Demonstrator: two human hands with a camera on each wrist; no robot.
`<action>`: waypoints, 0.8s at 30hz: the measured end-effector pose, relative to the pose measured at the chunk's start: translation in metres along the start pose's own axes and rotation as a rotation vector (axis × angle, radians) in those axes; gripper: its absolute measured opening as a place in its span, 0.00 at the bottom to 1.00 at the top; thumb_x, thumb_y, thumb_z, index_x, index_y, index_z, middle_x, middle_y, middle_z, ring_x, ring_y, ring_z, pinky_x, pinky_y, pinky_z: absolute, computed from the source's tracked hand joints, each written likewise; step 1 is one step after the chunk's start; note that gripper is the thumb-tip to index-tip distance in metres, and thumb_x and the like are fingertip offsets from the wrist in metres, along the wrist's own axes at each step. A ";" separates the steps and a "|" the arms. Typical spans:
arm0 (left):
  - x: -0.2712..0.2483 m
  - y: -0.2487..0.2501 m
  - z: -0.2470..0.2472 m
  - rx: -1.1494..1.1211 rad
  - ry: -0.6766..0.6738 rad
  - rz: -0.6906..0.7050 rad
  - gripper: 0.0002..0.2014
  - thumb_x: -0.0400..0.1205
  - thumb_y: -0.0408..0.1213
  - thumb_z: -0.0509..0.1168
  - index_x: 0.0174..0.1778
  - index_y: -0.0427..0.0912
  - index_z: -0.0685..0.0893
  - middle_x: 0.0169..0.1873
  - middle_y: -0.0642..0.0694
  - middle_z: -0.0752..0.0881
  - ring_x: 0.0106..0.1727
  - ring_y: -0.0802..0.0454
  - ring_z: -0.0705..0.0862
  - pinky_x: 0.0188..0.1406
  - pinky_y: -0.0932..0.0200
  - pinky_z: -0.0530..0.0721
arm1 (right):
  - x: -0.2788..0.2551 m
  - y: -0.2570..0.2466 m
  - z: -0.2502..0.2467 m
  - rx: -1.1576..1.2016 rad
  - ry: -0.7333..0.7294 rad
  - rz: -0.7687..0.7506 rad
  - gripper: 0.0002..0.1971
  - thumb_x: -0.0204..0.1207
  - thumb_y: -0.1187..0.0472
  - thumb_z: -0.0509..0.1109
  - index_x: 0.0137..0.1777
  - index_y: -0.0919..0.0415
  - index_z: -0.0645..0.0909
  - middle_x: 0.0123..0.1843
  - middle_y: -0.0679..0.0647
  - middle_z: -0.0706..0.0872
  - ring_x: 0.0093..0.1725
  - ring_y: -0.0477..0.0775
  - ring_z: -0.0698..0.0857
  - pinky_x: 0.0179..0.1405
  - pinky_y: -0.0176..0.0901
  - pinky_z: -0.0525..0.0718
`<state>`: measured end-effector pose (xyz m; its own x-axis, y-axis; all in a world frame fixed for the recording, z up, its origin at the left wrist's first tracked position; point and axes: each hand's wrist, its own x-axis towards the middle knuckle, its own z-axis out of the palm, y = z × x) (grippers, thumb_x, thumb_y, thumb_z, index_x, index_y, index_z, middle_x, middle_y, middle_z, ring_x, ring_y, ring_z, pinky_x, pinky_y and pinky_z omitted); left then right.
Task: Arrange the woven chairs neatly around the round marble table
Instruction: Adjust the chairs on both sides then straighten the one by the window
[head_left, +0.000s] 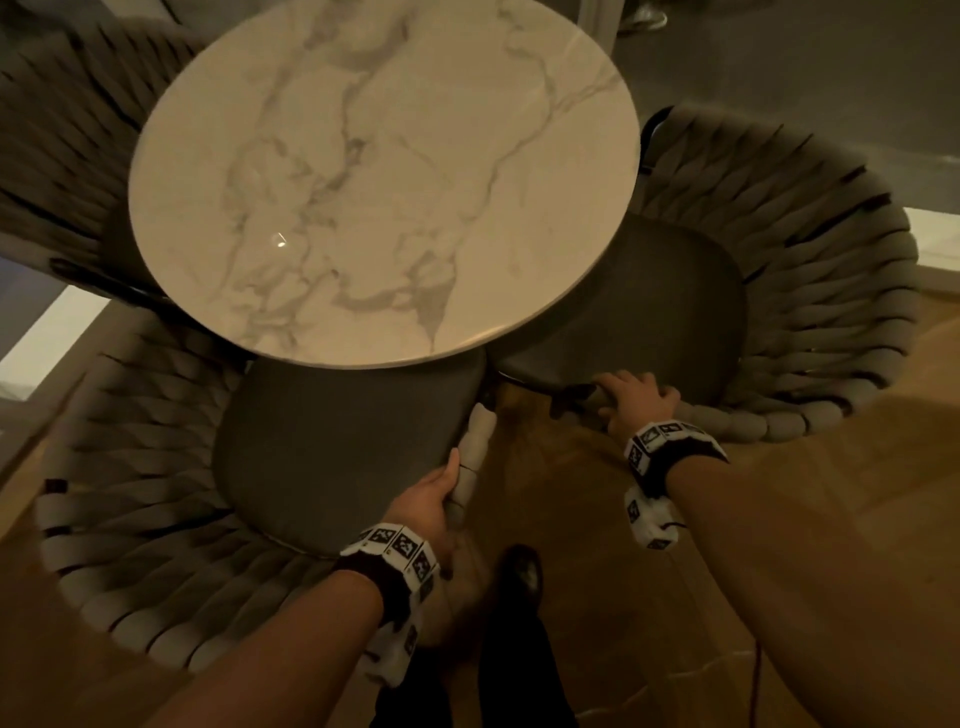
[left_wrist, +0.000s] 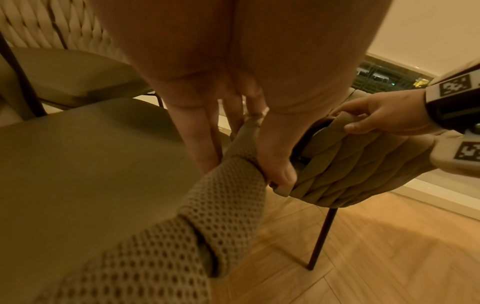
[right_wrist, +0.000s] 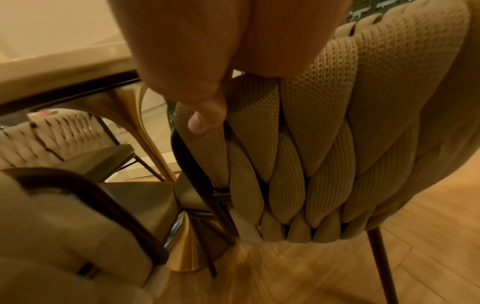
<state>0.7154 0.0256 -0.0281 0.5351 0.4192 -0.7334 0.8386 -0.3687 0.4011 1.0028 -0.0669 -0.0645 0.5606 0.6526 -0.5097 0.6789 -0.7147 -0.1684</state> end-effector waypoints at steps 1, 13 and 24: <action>-0.001 0.000 -0.001 -0.009 -0.006 0.002 0.51 0.76 0.38 0.71 0.84 0.54 0.40 0.85 0.49 0.56 0.83 0.48 0.61 0.80 0.58 0.58 | -0.003 -0.001 0.002 -0.003 0.018 -0.008 0.27 0.78 0.58 0.67 0.75 0.41 0.67 0.77 0.52 0.71 0.76 0.62 0.65 0.75 0.69 0.58; 0.003 0.001 -0.012 0.096 -0.069 -0.013 0.53 0.74 0.41 0.74 0.84 0.54 0.40 0.83 0.48 0.61 0.81 0.46 0.66 0.80 0.53 0.65 | 0.000 -0.002 -0.004 -0.047 0.017 -0.045 0.28 0.77 0.56 0.67 0.75 0.39 0.64 0.75 0.51 0.71 0.74 0.62 0.66 0.73 0.71 0.61; -0.026 -0.031 -0.060 0.082 0.098 -0.031 0.29 0.82 0.49 0.60 0.80 0.57 0.63 0.76 0.44 0.75 0.74 0.43 0.75 0.73 0.49 0.75 | -0.040 -0.044 -0.014 -0.038 0.089 -0.166 0.26 0.78 0.51 0.63 0.76 0.43 0.64 0.76 0.55 0.69 0.75 0.63 0.66 0.73 0.67 0.69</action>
<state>0.6820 0.0762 0.0118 0.5198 0.5091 -0.6860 0.8459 -0.4190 0.3301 0.9569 -0.0583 -0.0252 0.4784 0.7813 -0.4008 0.7819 -0.5868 -0.2106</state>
